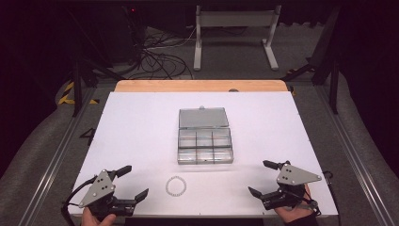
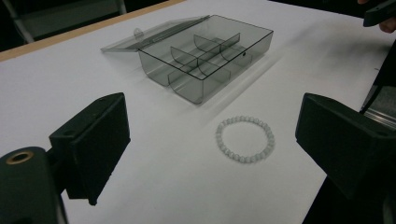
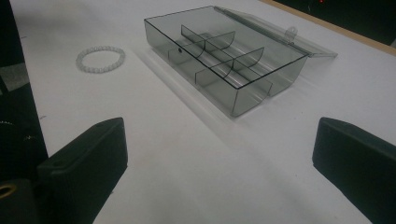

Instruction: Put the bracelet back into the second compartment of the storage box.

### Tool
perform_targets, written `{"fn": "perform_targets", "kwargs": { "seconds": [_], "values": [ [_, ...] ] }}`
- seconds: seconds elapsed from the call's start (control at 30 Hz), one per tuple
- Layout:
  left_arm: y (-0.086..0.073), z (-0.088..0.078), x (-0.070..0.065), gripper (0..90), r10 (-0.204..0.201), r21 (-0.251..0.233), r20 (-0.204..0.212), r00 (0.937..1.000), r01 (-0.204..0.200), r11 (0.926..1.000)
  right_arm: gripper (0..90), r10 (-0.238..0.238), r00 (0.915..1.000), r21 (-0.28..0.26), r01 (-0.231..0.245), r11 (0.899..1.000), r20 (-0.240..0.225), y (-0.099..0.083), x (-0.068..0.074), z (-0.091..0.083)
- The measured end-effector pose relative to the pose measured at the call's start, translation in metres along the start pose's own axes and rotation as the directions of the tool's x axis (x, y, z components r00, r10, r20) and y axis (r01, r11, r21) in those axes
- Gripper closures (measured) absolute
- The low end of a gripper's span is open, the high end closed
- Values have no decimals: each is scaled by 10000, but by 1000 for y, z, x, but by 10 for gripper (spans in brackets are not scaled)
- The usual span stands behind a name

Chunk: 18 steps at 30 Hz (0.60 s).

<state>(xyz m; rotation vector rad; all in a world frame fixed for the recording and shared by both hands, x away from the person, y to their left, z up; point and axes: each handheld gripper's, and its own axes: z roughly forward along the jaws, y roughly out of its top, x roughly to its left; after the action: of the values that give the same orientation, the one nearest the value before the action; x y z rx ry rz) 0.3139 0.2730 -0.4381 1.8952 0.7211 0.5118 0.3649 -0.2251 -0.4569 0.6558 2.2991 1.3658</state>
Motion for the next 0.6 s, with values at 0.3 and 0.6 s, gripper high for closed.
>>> {"fn": "perform_targets", "kwargs": {
  "seconds": [0.3, 0.6],
  "values": [
    [11, 8, 1, 114, -59, 22, 338, 9994, 58, 10000, 37, 52, 10000, 42, -51, 10000, -74, 0, 1, 1],
    [23, 24, -1, 124, -121, 215, 626, 9980, 108, 9997, 37, 11, 10000, 56, -10, 10000, -74, 0, 0, 1]
  ]
}}
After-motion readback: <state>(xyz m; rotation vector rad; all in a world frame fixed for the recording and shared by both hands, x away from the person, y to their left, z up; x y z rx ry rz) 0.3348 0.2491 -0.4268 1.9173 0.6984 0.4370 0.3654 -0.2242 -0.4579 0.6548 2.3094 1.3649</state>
